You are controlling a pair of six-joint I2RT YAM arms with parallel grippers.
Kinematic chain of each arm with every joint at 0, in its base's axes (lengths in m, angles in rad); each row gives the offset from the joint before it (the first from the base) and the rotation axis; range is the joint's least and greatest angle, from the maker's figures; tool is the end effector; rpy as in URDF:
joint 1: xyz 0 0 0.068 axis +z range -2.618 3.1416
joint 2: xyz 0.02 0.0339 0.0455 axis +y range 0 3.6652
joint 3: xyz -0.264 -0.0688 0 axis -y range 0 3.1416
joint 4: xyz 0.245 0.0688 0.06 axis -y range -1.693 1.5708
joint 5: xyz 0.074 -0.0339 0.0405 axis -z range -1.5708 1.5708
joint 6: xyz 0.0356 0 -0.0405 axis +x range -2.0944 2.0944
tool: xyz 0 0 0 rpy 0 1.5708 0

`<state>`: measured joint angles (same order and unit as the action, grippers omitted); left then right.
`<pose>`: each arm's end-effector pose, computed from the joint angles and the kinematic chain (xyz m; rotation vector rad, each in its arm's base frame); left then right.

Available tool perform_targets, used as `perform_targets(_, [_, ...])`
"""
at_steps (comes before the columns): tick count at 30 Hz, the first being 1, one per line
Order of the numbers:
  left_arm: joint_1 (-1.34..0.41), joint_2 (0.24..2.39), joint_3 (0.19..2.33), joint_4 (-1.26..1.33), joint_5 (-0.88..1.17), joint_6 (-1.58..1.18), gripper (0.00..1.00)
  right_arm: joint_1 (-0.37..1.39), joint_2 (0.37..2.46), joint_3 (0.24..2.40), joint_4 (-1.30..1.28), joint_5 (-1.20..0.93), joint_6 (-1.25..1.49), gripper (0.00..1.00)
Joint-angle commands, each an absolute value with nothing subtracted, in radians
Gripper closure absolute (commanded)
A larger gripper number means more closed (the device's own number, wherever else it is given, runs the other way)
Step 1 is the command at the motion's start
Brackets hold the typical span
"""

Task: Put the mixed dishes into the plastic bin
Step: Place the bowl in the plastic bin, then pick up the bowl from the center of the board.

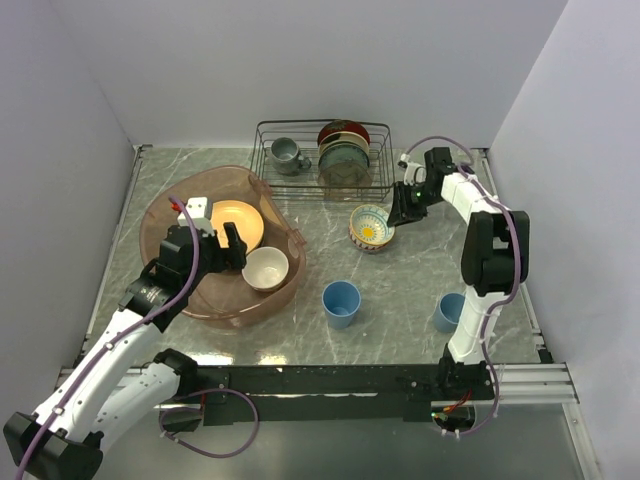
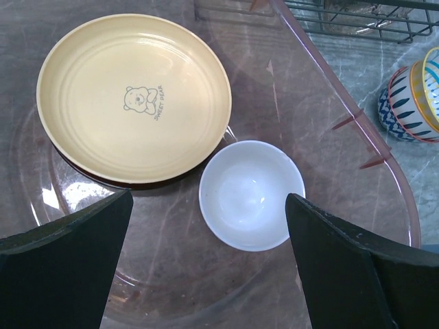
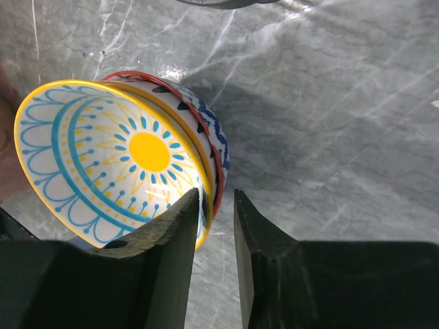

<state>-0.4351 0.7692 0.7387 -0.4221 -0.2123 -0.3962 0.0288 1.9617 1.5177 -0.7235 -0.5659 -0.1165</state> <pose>0.1618 -0.0669 0.3020 -0.0955 2.0243 -0.3138 0.4077 0.0308 0.2108 -0.3460 2.6058 0.7387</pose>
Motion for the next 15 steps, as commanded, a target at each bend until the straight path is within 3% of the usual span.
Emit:
perform_targets(1, [-0.434, 0.753, 0.749, -0.373, -0.23, -0.376, 0.01, 0.043, 1.97, 1.562, -0.745, -0.572, -0.117, 0.66])
perform_targets(4, [-0.434, 0.755, 0.749, -0.373, -0.229, -0.376, 0.01, 0.048, 1.983, 1.568, -0.75, -0.569, -0.117, 0.67])
perform_targets(9, [-0.434, 0.753, 0.75, -0.374, -0.23, -0.376, 0.01, 0.049, 1.97, 1.562, -0.733, -0.548, -0.115, 0.77])
perform_targets(15, [-0.434, 0.752, 0.747, -0.373, -0.227, -0.376, 0.01, 0.049, 1.884, 1.534, -0.693, -0.508, -0.109, 0.83])
